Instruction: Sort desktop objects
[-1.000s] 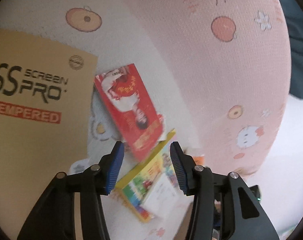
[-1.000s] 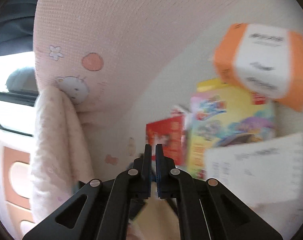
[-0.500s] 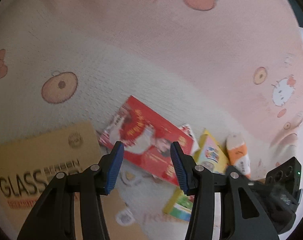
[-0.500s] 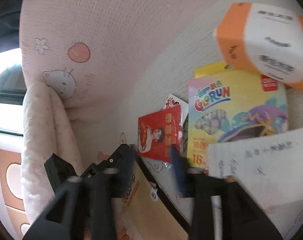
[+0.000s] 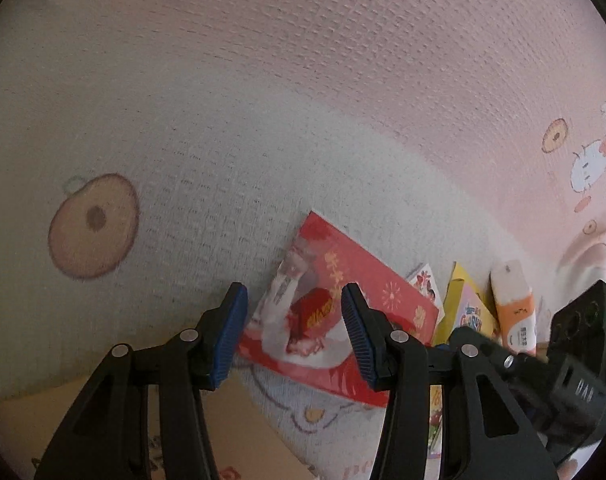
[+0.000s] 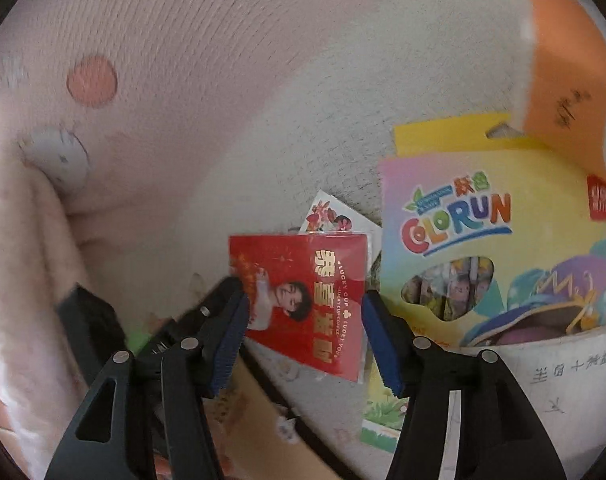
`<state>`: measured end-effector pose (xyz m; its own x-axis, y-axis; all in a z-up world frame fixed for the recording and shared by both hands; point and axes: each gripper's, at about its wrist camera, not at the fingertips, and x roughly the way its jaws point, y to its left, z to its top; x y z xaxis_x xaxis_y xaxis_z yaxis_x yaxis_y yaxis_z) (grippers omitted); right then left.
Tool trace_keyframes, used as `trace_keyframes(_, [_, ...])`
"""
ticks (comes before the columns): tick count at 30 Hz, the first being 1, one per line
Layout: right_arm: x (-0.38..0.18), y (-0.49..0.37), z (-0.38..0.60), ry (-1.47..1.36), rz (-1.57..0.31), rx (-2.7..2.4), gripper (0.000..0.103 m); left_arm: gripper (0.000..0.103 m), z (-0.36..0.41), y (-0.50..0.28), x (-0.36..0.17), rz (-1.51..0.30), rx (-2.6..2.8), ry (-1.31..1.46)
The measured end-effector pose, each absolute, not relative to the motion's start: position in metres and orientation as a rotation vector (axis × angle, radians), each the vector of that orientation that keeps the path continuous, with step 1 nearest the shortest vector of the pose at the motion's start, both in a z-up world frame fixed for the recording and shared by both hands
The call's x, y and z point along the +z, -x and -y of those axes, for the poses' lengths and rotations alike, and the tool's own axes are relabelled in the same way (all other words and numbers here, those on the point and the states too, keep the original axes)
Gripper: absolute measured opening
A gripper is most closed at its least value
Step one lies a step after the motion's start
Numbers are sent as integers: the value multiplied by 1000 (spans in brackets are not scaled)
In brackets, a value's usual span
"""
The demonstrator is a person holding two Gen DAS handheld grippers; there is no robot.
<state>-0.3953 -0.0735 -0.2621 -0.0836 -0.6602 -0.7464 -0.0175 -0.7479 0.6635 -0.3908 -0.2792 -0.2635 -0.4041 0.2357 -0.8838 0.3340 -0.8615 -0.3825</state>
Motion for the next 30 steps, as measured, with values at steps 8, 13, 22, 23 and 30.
trace_keyframes(8, [-266,395,77,-1835,780,-1932,56,53,276,382,-266,-786,-2488,-1714])
trace_keyframes(13, [-271,397,69,-1850,869,-1899,56,27,290,363,-270,-978,-2438,-1675])
trace_keyframes(22, [-279,399,43,-1800,1026,-1777,56,12,288,340,-243,-967,-2502,-1551])
trace_keyframes(23, [-280,397,40,-1796,1046,-1768,56,10,288,339,-237,-990,-2509,-1530])
trace_keyframes(30, [-275,377,20,-1753,1164,-1726,57,7,248,338,-202,-816,-2618,-1526])
